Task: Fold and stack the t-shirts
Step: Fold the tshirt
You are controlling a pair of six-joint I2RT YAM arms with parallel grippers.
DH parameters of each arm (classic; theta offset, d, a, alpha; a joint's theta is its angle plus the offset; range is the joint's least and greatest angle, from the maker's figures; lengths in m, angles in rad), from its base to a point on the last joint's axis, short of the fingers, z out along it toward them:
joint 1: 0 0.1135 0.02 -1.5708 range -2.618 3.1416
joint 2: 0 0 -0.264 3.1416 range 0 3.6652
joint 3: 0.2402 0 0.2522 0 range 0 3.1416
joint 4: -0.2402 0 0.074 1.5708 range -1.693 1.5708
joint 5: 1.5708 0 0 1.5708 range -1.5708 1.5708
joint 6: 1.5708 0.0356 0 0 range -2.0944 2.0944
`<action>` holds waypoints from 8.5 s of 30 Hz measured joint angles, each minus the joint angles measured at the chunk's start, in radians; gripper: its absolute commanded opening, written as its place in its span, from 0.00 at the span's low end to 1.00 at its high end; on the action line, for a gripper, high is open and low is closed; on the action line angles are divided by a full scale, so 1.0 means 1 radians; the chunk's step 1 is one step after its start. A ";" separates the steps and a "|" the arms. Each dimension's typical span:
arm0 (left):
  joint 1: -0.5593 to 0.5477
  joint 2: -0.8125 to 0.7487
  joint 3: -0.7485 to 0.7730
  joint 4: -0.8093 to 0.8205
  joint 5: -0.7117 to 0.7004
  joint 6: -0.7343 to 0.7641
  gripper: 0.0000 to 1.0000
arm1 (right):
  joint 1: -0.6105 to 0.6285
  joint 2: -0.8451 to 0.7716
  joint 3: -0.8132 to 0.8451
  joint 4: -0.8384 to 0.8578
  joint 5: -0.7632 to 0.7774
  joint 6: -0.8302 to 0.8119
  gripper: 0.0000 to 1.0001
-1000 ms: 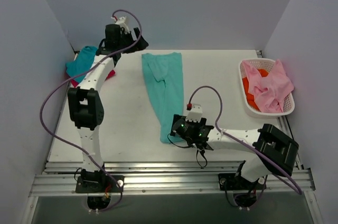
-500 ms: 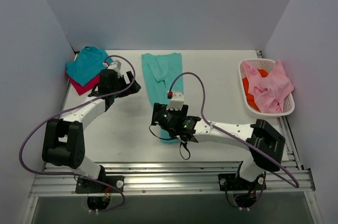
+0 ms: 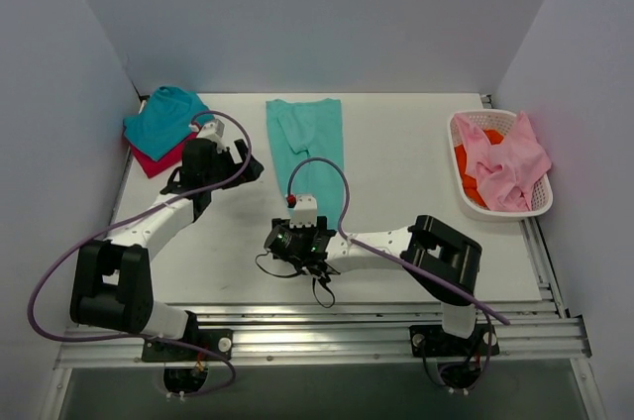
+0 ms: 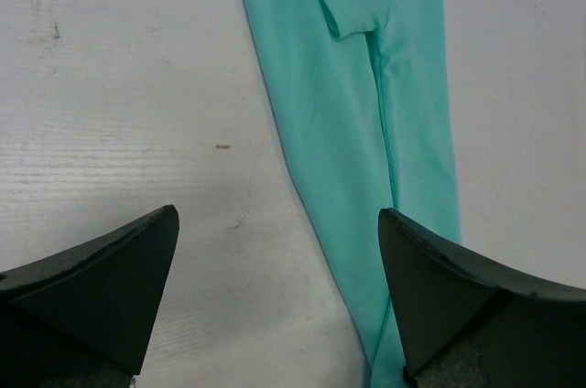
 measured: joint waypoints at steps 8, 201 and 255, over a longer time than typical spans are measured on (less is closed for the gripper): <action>0.001 0.019 -0.002 0.023 0.009 -0.001 0.99 | 0.006 0.000 0.022 -0.036 0.010 0.024 0.21; -0.807 -0.726 -0.537 -0.400 -0.557 -0.480 0.90 | 0.320 -0.608 -0.393 -0.126 0.214 0.293 0.73; -0.807 -0.547 -0.540 -0.258 -0.454 -0.483 0.52 | 0.122 -0.419 -0.602 0.245 0.068 0.235 0.00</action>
